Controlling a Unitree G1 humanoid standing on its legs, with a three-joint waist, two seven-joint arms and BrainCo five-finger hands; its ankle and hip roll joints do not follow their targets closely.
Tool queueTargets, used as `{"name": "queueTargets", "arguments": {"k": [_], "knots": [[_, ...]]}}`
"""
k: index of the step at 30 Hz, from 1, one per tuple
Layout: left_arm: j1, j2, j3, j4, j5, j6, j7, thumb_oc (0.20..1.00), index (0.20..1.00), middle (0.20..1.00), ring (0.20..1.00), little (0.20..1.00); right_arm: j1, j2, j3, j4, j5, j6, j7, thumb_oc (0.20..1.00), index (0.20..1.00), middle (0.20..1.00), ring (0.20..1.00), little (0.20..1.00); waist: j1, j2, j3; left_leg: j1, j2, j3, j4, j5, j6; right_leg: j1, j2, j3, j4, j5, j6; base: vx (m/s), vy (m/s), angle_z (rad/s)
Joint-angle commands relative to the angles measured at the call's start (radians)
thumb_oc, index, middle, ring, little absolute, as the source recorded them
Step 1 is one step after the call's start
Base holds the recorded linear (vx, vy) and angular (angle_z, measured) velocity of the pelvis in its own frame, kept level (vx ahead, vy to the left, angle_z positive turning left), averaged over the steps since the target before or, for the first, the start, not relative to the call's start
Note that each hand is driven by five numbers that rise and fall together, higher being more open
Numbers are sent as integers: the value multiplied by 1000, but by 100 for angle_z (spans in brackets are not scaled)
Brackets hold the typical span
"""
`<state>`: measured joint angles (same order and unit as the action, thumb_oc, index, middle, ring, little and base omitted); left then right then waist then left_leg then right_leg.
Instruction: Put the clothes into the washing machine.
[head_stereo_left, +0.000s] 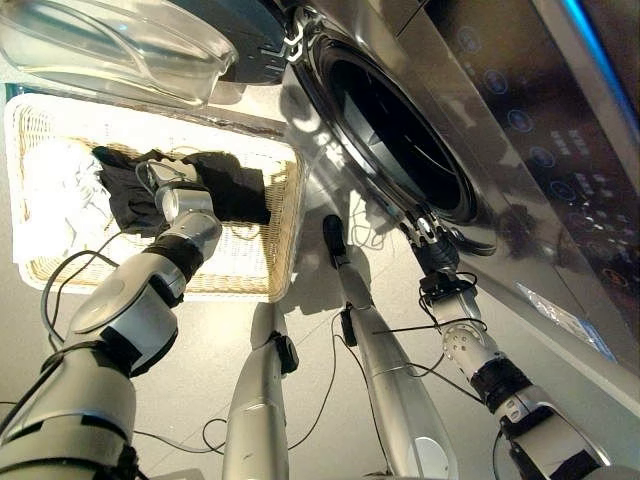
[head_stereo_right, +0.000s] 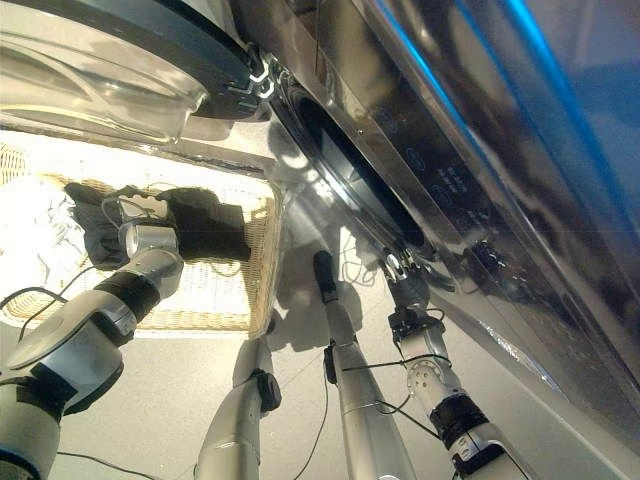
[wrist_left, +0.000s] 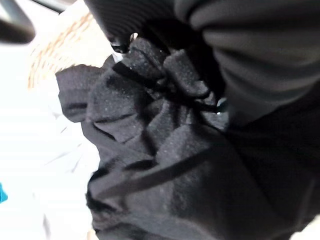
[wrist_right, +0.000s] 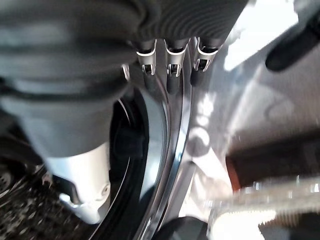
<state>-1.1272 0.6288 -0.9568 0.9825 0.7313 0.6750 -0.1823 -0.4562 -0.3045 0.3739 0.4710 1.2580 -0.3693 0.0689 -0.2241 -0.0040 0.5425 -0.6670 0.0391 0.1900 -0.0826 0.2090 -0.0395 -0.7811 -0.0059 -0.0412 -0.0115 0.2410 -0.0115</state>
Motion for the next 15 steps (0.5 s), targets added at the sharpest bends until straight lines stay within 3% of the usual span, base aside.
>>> {"name": "queueTargets", "arguments": {"k": [1,2,3,4,5,7,8,10,11,12,14,15], "knots": [[64,33,26,50,-118,0,70,200,200,200,200,200,30,49,-37,-50,36,14,44,1000,1000,1000,1000,1000,45,-48,-22,-18,-5,7,-5,5,-59,32,-9,-20,-23,25,109,-30,-21,15],[76,28,37,54,-225,-27,138,200,200,200,200,200,30,54,-23,-56,38,14,49,1000,1000,1000,1000,1000,49,-49,-22,-14,-3,6,-5,8,-61,38,-9,-24,-21,24,108,-84,-34,11],[107,12,79,53,-369,-142,244,200,200,200,200,200,37,72,19,-93,-1,36,33,1000,1000,1000,1000,1000,58,-52,-22,2,-5,-7,-5,13,-60,57,-7,-28,-11,15,104,-92,-34,12],[115,11,86,49,-397,-159,262,200,200,200,200,200,37,70,26,-97,-10,51,27,1000,1000,1000,1000,1000,60,-52,-22,6,-6,-9,-5,14,-60,60,-7,-28,-8,13,104,-106,-7,8],[139,2,117,32,-505,-228,323,200,200,200,200,200,37,67,51,-100,-102,113,-40,1000,1000,1000,1000,1000,67,-51,-22,16,-8,-14,-4,15,-59,70,-5,-32,-2,7,101,-55,7,13],[157,-9,144,7,-549,-247,342,200,200,200,200,200,26,67,70,-95,-165,151,-100,1000,1000,1000,1000,1000,73,-50,-22,20,-11,-16,-3,18,-58,73,-5,-34,1,7,98,-55,-2,13],[208,-38,233,-54,-663,-322,415,200,200,200,200,200,13,63,100,-90,-254,189,-147,1000,1000,1000,1000,1000,88,-47,-22,31,-17,-26,-2,19,-51,85,-4,-39,3,3,94,-57,-10,7],[272,-57,304,-117,-768,-381,430,200,200,200,200,200,10,54,119,-91,-309,212,-171,1000,1000,1000,1000,1000,106,-45,-22,40,-24,-38,0,20,-49,98,-4,-44,5,0,90,-54,-9,4],[272,-57,304,-117,-768,-381,430,200,200,200,200,200,10,54,119,-91,-309,212,-171,1000,1000,1000,1000,1000,106,-45,-22,40,-24,-38,0,20,-49,98,-4,-44,5,0,90,-78,-13,17],[360,-96,378,-182,-881,-482,430,200,200,200,200,200,13,52,129,-99,-364,271,-186,1000,1000,1000,1000,1000,127,-38,-22,48,-34,-58,1,23,-43,114,-6,-53,2,-1,88,-59,-13,20],[375,-103,387,-198,-884,-486,423,200,200,200,200,200,12,52,130,-101,-369,280,-187,1000,1000,1000,1000,1000,131,-36,-22,49,-36,-61,1,23,-42,115,-7,-54,2,-1,88,-48,-19,16],[432,-127,418,-258,-955,-540,398,200,200,200,200,200,10,55,133,-107,-396,302,-198,1000,1000,1000,1000,1000,146,-31,-22,52,-41,-73,2,23,-39,121,-10,-62,2,0,86,-77,-54,14]]}}
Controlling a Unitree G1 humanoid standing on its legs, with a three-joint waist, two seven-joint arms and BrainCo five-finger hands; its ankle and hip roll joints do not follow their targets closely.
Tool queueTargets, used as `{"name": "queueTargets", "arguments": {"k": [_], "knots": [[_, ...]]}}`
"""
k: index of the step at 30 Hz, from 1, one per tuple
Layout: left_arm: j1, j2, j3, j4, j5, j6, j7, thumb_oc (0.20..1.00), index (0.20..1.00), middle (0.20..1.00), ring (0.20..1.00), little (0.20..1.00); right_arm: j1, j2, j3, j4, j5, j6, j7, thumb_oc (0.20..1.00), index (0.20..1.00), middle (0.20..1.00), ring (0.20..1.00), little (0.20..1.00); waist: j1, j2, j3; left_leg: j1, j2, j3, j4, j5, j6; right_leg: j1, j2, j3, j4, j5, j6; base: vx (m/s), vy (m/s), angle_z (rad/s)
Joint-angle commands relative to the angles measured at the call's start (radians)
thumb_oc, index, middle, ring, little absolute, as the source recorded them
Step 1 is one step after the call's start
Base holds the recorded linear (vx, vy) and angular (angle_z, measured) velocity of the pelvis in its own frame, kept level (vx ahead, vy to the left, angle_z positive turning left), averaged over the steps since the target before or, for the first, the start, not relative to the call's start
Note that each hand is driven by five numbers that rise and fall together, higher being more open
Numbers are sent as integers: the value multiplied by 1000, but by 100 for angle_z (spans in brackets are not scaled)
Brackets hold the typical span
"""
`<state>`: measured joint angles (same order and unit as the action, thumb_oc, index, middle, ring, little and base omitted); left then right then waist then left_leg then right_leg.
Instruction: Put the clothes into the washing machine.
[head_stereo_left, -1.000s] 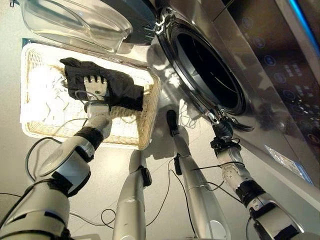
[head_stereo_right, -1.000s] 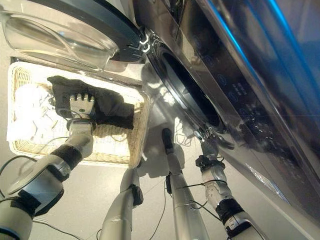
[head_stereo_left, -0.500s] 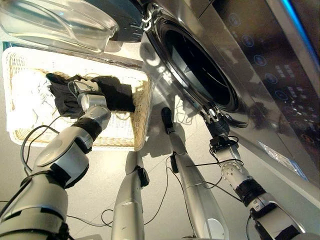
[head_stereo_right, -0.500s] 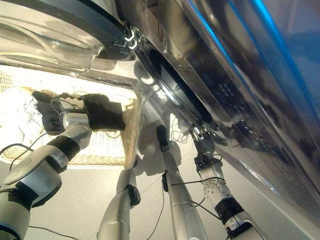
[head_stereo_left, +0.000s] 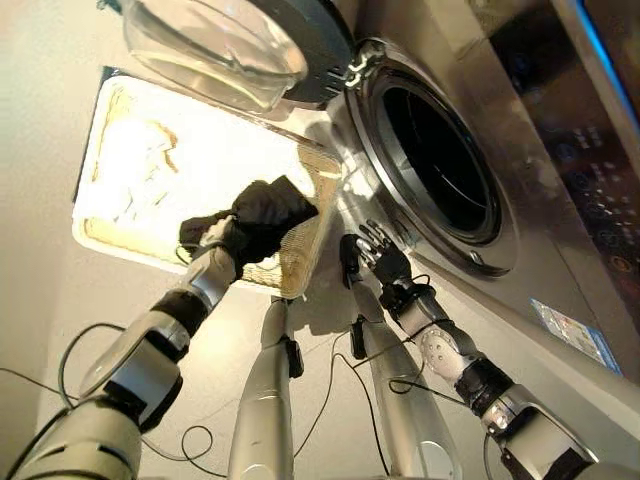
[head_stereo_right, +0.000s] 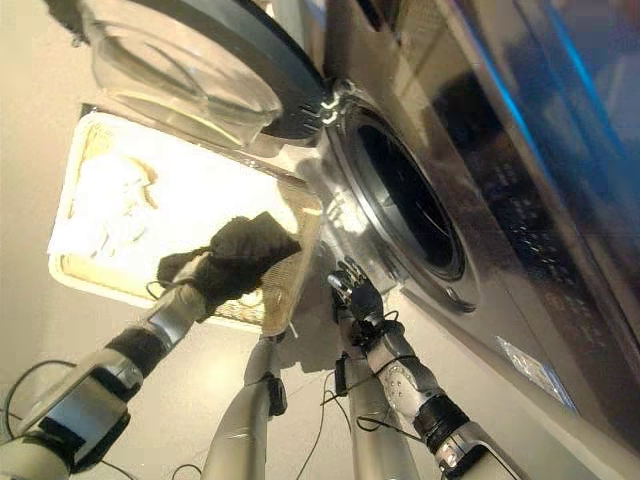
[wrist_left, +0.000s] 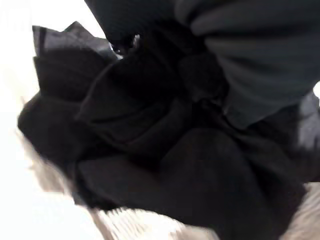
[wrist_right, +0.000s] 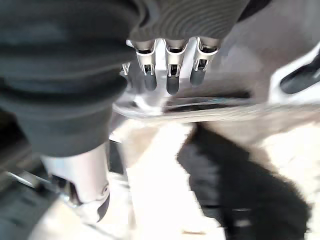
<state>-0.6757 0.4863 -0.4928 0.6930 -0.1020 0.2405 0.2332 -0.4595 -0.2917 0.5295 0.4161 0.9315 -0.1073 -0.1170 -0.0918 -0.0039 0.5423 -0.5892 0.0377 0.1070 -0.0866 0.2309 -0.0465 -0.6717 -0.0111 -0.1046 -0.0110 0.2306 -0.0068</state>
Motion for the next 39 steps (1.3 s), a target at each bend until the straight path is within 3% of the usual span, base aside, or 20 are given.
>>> {"name": "queueTargets", "arguments": {"k": [1,3,5,6,8,11,15,17,22,26,27,33,39], "knots": [[43,-7,-22,-50,-213,-168,-58,200,200,200,200,200,-3,45,-18,-41,-129,71,-3,1000,1000,1000,1000,1000,35,-22,-22,-19,-48,-9,6,-1,-26,21,-11,-12,1,8,82,-77,-54,14],[64,-12,-17,-79,-213,-189,-51,200,200,200,200,200,-17,46,-14,-32,-161,86,-9,1000,1000,1000,1000,1000,46,-17,-22,-17,-51,-19,6,-2,-24,26,-13,-17,3,5,81,-65,-46,16],[104,-7,-14,-165,-200,-205,-34,200,200,200,200,200,-64,40,4,-25,-200,176,-16,1000,1000,1000,1000,1000,75,-8,-22,-18,-58,-46,14,0,-19,30,-18,-33,20,-4,77,-88,-62,25],[115,-6,-7,-184,-207,-220,-42,200,200,200,200,200,-73,33,8,-26,-195,187,-7,1000,1000,1000,1000,1000,82,-8,-22,-18,-58,-51,15,1,-18,33,-19,-37,24,-8,77,-61,-39,28],[141,6,0,-251,-266,-278,-80,200,200,200,200,200,-100,8,7,-11,-221,199,10,1000,1000,1000,1000,1000,100,-4,-22,-10,-61,-64,16,0,-16,44,-23,-50,29,-13,76,-39,-23,32],[161,2,15,-302,-298,-315,-118,200,200,200,200,200,-108,-3,4,-4,-237,208,10,1000,1000,1000,1000,1000,110,-3,-22,-6,-63,-70,17,-1,-14,49,-27,-58,28,-13,78,-25,-26,13],[216,-8,34,-453,-401,-411,-238,200,200,200,200,200,-98,-13,-20,-3,-108,243,35,1000,1000,1000,1000,1000,127,-1,-22,4,-70,-82,14,-5,-7,57,-31,-68,24,-9,78,-17,-19,5],[223,-12,33,-474,-414,-423,-265,200,200,200,200,200,-93,-9,-26,0,-91,243,51,1000,1000,1000,1000,1000,129,0,-22,5,-71,-85,15,-7,-6,57,-31,-67,26,-9,78,-13,-10,8],[220,-14,0,-520,-426,-402,-317,200,200,200,200,200,-80,9,-22,-14,-27,265,86,1000,1000,1000,1000,1000,126,-2,-22,6,-70,-84,15,-8,-3,56,-30,-63,28,-7,79,-7,-2,6],[215,-6,-23,-541,-450,-392,-388,200,200,200,200,200,-64,12,-14,-30,133,319,190,1000,1000,1000,1000,1000,124,-3,-22,10,-72,-82,13,-7,0,59,-30,-60,22,-4,79,0,0,0],[209,-3,-46,-551,-467,-386,-424,200,200,200,200,200,-55,18,0,-37,170,338,258,1000,1000,1000,1000,1000,122,-3,-22,13,-74,-80,13,-8,2,62,-31,-60,17,-1,80,0,0,0],[185,1,-97,-565,-473,-348,-439,200,200,200,200,200,-48,16,39,-77,181,337,363,1000,1000,1000,1000,1000,114,-9,-22,12,-76,-76,17,-7,3,59,-31,-56,16,5,83,0,0,0],[174,10,-120,-571,-502,-321,-433,200,200,200,200,200,-43,12,66,-119,174,271,400,1000,1000,1000,1000,1000,106,-14,-22,4,-76,-69,17,-5,3,52,-31,-52,7,13,85,0,0,0]]}}
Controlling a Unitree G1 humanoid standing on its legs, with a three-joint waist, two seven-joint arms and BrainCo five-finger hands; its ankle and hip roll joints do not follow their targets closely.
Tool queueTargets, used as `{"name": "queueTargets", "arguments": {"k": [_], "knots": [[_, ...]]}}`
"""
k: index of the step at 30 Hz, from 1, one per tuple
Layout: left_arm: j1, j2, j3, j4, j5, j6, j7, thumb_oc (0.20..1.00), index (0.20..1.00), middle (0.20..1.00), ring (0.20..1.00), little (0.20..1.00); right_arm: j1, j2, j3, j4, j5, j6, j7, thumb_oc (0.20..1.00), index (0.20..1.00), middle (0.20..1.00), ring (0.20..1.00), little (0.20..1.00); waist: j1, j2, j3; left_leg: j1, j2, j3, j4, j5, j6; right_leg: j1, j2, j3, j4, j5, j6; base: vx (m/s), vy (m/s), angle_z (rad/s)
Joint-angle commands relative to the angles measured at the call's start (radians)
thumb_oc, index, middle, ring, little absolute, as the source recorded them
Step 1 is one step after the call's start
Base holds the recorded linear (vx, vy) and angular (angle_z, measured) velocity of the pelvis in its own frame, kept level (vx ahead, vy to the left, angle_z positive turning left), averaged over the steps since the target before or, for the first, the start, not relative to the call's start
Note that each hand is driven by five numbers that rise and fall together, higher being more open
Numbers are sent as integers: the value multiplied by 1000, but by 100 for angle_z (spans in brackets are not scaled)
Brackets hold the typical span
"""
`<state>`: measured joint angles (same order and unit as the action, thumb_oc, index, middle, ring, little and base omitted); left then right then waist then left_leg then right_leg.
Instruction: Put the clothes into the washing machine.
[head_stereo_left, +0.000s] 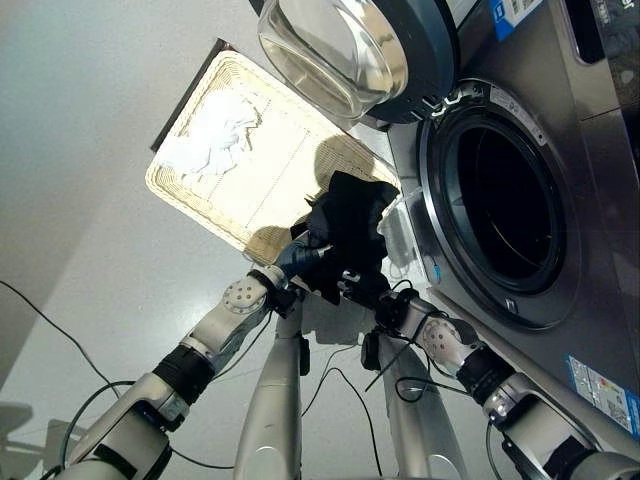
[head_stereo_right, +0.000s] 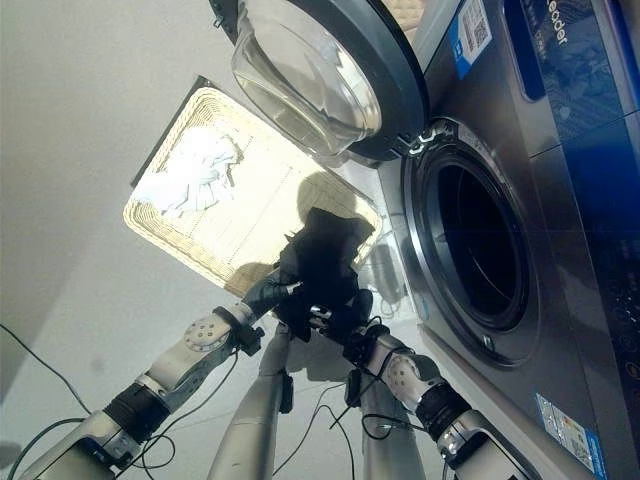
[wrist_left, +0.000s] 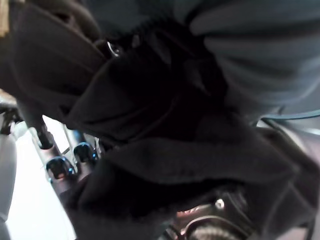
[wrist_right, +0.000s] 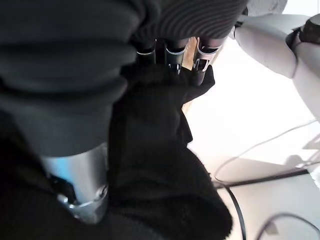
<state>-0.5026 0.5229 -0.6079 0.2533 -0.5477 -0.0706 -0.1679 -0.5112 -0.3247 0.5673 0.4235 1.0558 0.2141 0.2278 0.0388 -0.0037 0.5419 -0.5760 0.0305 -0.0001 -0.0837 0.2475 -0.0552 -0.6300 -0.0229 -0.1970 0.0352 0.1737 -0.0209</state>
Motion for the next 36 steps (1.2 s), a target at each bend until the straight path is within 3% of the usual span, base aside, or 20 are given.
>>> {"name": "queueTargets", "arguments": {"k": [1,11,15,17,20,25,36], "knots": [[2,-28,-8,-133,-62,0,-22,200,200,200,200,200,8,44,33,-140,52,-86,46,1000,1000,1000,1000,1000,-26,-14,-22,-12,-68,40,13,-20,12,7,-18,40,-40,73,100,0,0,0],[24,-34,-14,-119,-81,72,14,200,200,200,200,200,25,57,13,-187,170,-288,12,1000,1000,1000,1000,1000,-37,-11,-22,-28,-68,50,17,-19,10,-10,-20,45,-50,85,103,8,1,-2],[55,-49,-9,-104,-95,92,31,200,200,200,200,200,50,95,-33,-187,348,-450,12,1000,1000,1000,1000,1000,-46,-1,-22,-35,-65,67,13,-19,9,-20,-24,48,-67,97,107,42,31,-8],[66,-54,-5,-98,-98,94,41,200,200,200,200,200,61,106,-45,-188,422,-477,37,1000,1000,1000,1000,1000,-49,3,-22,-37,-65,71,10,-18,9,-22,-24,51,-70,100,107,24,27,-7],[87,-65,1,-85,-108,84,65,200,200,200,200,200,80,123,-66,-182,542,-478,70,1000,1000,1000,1000,1000,-54,14,-22,-46,-65,84,6,-16,7,-33,-29,52,-79,107,111,28,44,-8],[126,-79,18,-85,-103,75,72,200,200,200,200,200,100,138,-81,-182,590,-447,98,1000,1000,1000,1000,1000,-54,27,-22,-52,-64,104,2,-16,9,-37,-40,43,-96,117,116,18,43,-9],[120,-63,-3,-96,-50,102,56,200,200,200,200,200,108,118,-33,-226,447,-397,149,1000,1000,1000,1000,1000,-55,25,-22,-57,-73,109,9,-18,17,-42,-47,56,-102,124,124,9,18,-5]]}}
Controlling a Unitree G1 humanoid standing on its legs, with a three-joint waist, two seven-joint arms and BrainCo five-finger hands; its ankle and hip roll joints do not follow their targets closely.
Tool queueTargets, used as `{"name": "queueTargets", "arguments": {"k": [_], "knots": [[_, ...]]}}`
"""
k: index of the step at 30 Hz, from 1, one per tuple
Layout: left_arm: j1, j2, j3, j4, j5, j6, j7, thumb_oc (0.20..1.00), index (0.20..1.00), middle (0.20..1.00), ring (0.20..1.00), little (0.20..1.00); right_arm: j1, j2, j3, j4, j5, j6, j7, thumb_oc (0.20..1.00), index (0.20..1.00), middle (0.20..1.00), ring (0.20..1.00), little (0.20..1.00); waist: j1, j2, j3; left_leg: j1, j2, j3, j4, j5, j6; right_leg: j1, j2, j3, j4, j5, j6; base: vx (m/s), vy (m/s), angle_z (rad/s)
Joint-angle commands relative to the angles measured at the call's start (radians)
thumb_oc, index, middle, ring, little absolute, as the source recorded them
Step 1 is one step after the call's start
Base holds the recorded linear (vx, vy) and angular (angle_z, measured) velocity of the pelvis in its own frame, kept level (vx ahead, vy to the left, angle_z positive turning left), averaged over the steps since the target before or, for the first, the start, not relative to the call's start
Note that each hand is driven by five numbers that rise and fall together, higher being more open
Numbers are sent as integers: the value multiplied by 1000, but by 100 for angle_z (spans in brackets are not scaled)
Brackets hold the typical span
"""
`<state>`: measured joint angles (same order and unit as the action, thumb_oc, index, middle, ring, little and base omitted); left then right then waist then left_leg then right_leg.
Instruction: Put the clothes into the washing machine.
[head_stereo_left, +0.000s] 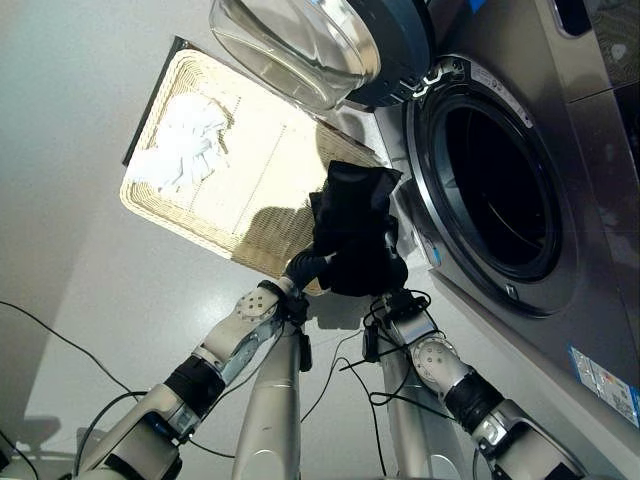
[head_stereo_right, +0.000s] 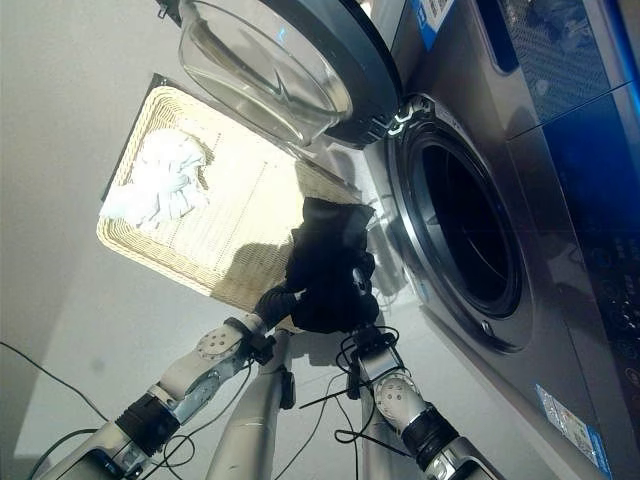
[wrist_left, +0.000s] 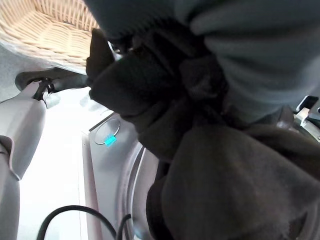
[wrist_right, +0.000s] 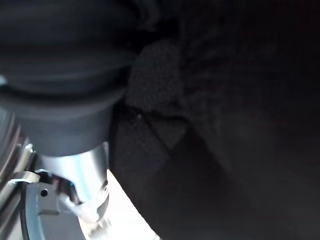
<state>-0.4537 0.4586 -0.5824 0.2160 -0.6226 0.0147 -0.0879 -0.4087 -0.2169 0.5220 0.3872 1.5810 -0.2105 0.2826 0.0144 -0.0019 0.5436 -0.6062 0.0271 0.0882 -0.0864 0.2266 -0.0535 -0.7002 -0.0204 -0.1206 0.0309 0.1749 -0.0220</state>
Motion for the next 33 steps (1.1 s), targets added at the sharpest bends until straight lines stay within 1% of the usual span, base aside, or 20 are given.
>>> {"name": "queueTargets", "arguments": {"k": [1,6,7,8,9,10,11,14,15,16,17,18,20,22,24,26,28,29,30,33], "knots": [[69,2,-31,-56,30,17,-27,200,200,200,200,200,4,7,17,-191,-85,40,97,1000,1000,1000,1000,1000,-31,23,-24,-25,-70,20,10,4,16,29,-48,-17,-98,123,124,3,14,-3],[64,5,-36,-60,33,21,-28,200,200,200,200,200,0,-9,35,-185,-136,82,102,1000,1000,1000,1000,1000,-34,26,-24,-29,-73,15,15,4,18,25,-43,-1,-93,122,121,4,5,-3],[60,9,-39,-61,36,25,-24,200,200,200,200,200,-3,-19,43,-187,-154,83,117,777,777,777,777,777,-34,26,-24,-33,-74,13,16,4,19,21,-42,4,-93,122,120,0,0,0],[59,10,-39,-61,36,26,-24,200,200,200,200,200,-2,-21,45,-187,-155,85,122,432,432,432,432,432,-34,26,-24,-34,-75,12,18,4,19,21,-41,6,-92,121,120,3,-19,-3],[59,10,-40,-60,37,27,-23,200,200,200,200,200,-2,-23,48,-188,-151,90,132,200,200,200,200,200,-34,26,-24,-34,-75,10,19,3,19,21,-41,7,-90,120,119,8,-34,-3],[58,14,-41,-59,35,25,-15,200,200,200,200,200,-2,-29,51,-190,-138,99,153,200,200,200,200,200,-34,25,-24,-33,-75,7,20,2,20,21,-40,10,-88,118,119,8,-31,-2],[58,14,-41,-59,35,25,-15,200,200,200,200,200,-2,-29,51,-190,-138,99,153,200,200,200,200,200,-34,25,-24,-33,-75,7,20,2,20,21,-40,10,-88,118,119,8,-48,-1],[56,17,-40,-52,46,1,41,200,200,200,200,200,-3,-32,57,-185,-137,115,161,200,200,200,200,200,-33,24,-24,-34,-74,3,21,2,20,22,-38,11,-85,114,117,4,-41,0],[57,15,-36,-51,51,-8,103,649,649,649,649,649,-2,-32,59,-182,-136,117,162,200,200,200,200,200,-33,25,-24,-36,-74,2,22,2,19,20,-37,11,-83,113,116,5,-49,0],[61,11,-27,-47,64,-12,169,1000,1000,1000,1000,1000,0,-31,60,-178,-134,119,163,200,200,200,200,200,-32,26,-24,-38,-74,-2,23,3,20,19,-34,14,-79,110,114,4,-52,0],[63,9,-21,-41,74,-12,190,1000,1000,1000,1000,1000,3,-29,59,-174,-134,121,166,200,200,200,200,200,-32,26,-24,-38,-74,-4,24,3,20,18,-32,16,-76,108,113,2,-49,0],[66,6,-13,-32,92,-20,247,1000,1000,1000,1000,1000,6,-26,59,-170,-134,125,166,200,200,200,200,200,-31,26,-24,-39,-74,-7,26,3,20,18,-30,20,-71,104,112,-4,-59,0],[65,8,13,-11,188,-43,357,1000,1000,1000,1000,1000,8,-23,57,-160,-138,126,156,200,200,200,200,200,-28,26,-24,-44,-74,-16,32,2,21,16,-28,24,-60,93,109,-6,-88,1],[72,17,37,-2,284,-38,485,1000,1000,1000,1000,1000,14,-23,47,-148,-129,134,161,200,200,200,200,200,-22,26,-24,-46,-73,-22,37,0,21,17,-30,18,-51,85,108,2,-85,3],[79,30,66,1,376,-20,603,1000,1000,1000,1000,1000,18,-24,41,-144,-129,154,156,200,200,200,200,200,-16,27,-24,-46,-69,-23,38,1,20,19,-32,11,-41,76,108,6,-75,5],[91,35,96,-4,406,-19,646,1000,1000,1000,1000,1000,23,-29,31,-145,-137,177,151,200,200,200,200,200,-12,28,-24,-45,-67,-24,39,1,19,21,-32,5,-31,68,108,9,-63,3],[101,35,120,-9,406,-17,688,1000,1000,1000,1000,1000,30,-34,24,-135,-145,196,153,200,200,200,200,200,-9,30,-24,-45,-66,-24,42,-1,17,21,-33,0,-22,60,107,10,-55,0],[109,35,133,-7,415,-10,728,1000,1000,1000,1000,1000,33,-39,17,-124,-150,207,148,200,200,200,200,200,-6,32,-24,-46,-65,-25,46,-2,15,21,-36,-5,-15,56,108,11,-50,0],[113,35,140,-6,418,-9,744,1000,1000,1000,1000,1000,36,-41,15,-122,-146,206,145,200,200,200,200,200,-5,33,-24,-46,-65,-26,48,-4,15,21,-36,-7,-12,53,108,15,-57,1],[119,32,169,8,412,6,835,1000,1000,1000,1000,1000,42,-44,-6,-103,-91,204,125,200,200,200,200,200,-4,36,-24,-46,-63,-27,56,-7,13,20,-38,-9,-1,45,106,9,-23,1]]}}
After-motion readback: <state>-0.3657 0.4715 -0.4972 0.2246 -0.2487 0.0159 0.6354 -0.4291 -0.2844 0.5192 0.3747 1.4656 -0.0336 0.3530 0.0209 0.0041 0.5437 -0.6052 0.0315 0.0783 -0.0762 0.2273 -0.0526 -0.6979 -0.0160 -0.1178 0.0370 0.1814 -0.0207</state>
